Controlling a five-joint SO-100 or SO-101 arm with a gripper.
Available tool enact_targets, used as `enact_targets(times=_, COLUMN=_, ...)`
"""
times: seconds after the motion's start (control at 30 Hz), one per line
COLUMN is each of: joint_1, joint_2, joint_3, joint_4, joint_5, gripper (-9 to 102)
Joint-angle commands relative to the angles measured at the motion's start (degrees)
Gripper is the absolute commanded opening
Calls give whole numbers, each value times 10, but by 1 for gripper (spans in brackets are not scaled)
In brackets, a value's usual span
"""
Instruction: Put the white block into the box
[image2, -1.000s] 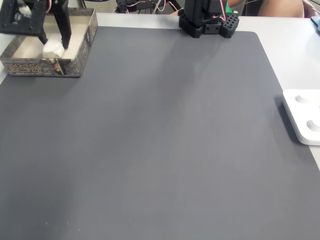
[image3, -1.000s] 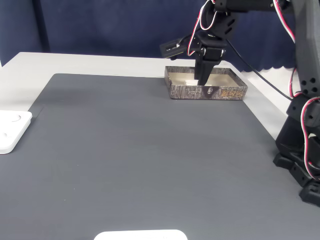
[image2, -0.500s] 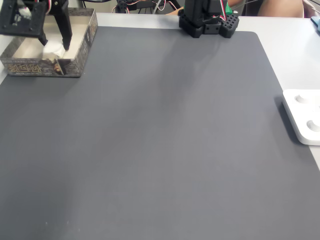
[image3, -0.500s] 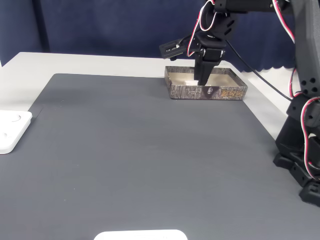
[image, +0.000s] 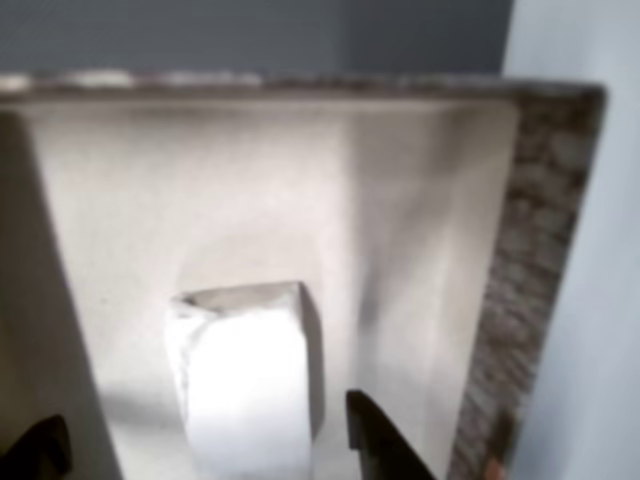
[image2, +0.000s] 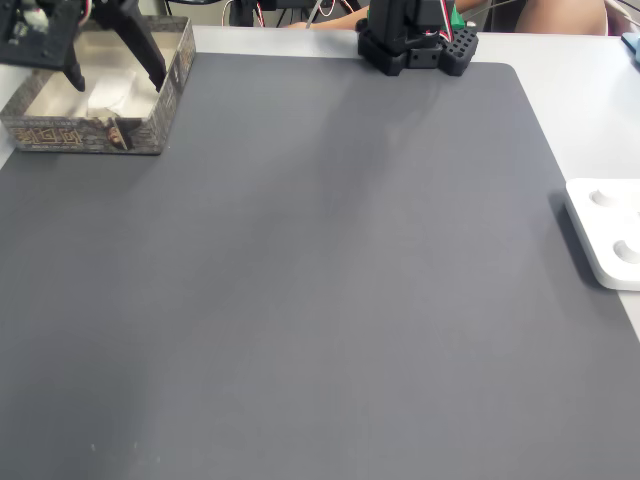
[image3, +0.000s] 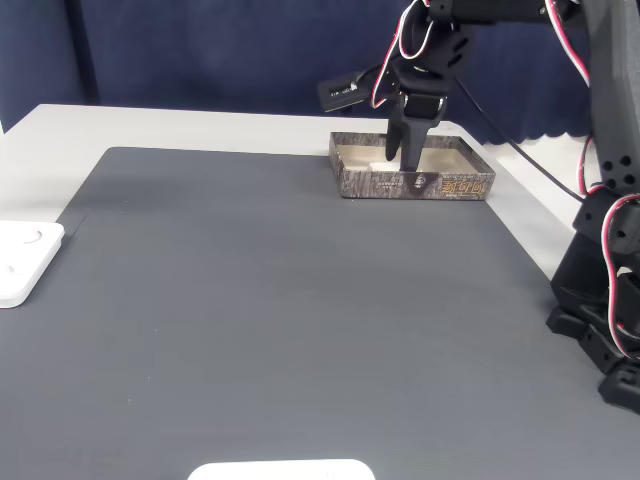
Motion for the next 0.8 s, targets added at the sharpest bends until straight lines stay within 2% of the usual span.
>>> enact_targets(times=0.0, joint_1=-17, joint_2=76, joint_3=-38, joint_4=-6, joint_5=-4, gripper=41)
enact_targets(times=0.63, joint_1=-50, joint_2=251, joint_3=99, joint_4=15, joint_5=-47, gripper=40)
enact_targets(times=0.77, joint_1=-60, joint_2=298, joint_3=142, joint_4=17, joint_5=-71, gripper=37)
